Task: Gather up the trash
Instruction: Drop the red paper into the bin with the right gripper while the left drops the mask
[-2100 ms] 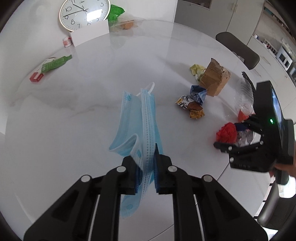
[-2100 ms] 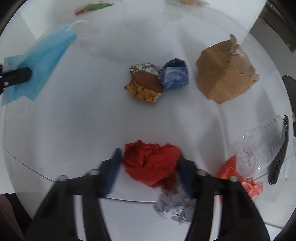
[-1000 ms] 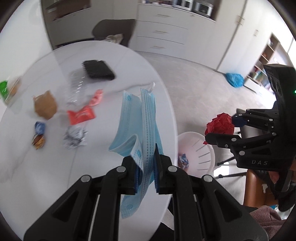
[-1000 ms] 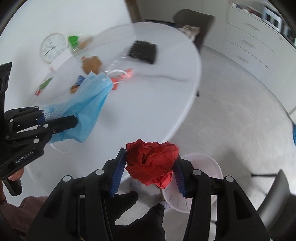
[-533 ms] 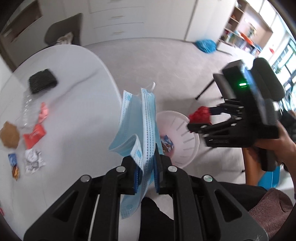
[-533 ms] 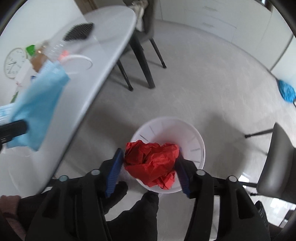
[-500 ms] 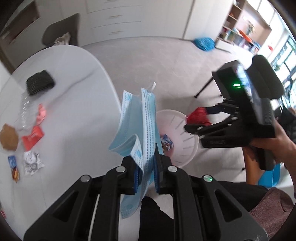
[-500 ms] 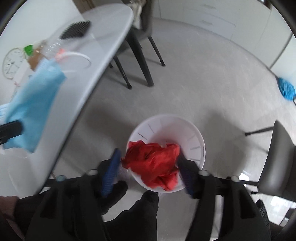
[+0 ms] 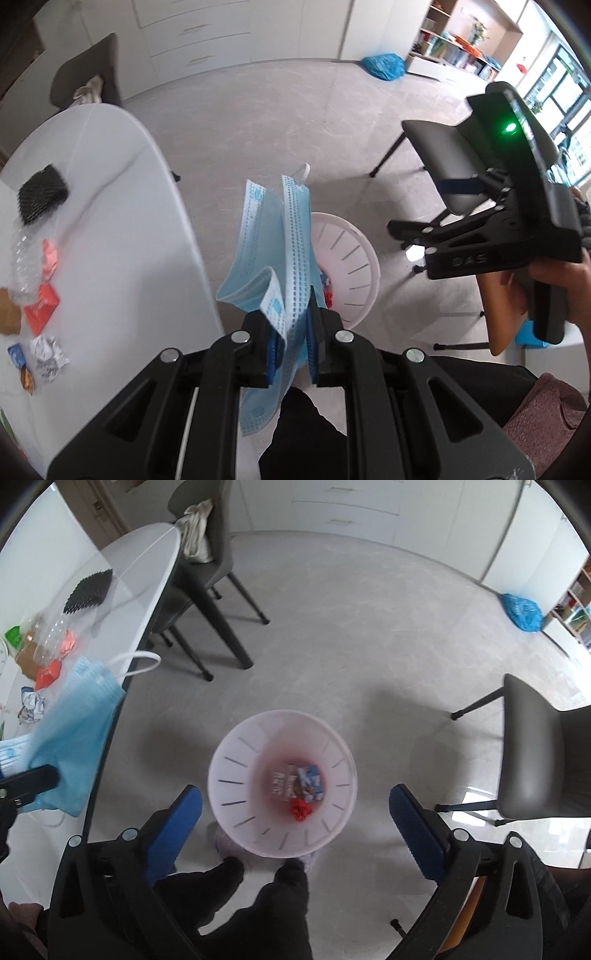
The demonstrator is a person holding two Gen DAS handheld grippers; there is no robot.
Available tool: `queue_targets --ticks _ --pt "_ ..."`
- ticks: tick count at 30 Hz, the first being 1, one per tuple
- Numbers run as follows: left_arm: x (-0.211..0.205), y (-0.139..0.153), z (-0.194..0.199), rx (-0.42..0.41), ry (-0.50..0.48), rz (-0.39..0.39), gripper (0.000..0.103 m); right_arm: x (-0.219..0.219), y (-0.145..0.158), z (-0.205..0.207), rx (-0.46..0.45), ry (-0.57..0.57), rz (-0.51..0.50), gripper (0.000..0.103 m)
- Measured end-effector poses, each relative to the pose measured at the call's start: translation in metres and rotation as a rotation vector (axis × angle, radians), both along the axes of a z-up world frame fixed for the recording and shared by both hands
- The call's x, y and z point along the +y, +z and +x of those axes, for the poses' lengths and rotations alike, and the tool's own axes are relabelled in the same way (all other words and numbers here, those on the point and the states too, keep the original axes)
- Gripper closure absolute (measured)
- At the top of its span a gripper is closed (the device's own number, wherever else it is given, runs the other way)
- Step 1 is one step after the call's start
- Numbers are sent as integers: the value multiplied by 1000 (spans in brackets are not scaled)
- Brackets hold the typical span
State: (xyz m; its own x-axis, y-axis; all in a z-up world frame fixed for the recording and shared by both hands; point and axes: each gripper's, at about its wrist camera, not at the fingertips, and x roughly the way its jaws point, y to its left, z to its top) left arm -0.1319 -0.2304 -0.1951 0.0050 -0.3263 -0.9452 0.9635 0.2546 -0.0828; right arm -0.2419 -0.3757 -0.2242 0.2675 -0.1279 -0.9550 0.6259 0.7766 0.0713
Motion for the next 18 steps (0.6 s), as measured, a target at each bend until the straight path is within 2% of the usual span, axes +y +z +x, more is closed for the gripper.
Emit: queue_targets --ticks 5,7,9,12,15,18 --pt "-31 -15 -9 69 -70 12 90 -15 22 -22 -7 -42 -40 3" --pt "-42 -22 -14 96 -91 16 78 -19 27 -29 -18 -61 -40 3" --pt "-50 -29 -19 104 -103 23 45 -23 31 -35 -32 -80 -37 3" --pt "-62 -36 -24 68 -123 29 31 -28 33 -40 -28 -95 -43 3" --pt "-67 -36 -25 55 -109 35 24 -31 33 -44 -23 -105 -49 3" --pt "-66 -26 -21 90 -79 9 19 -34 33 -49 -28 -122 -44 3"
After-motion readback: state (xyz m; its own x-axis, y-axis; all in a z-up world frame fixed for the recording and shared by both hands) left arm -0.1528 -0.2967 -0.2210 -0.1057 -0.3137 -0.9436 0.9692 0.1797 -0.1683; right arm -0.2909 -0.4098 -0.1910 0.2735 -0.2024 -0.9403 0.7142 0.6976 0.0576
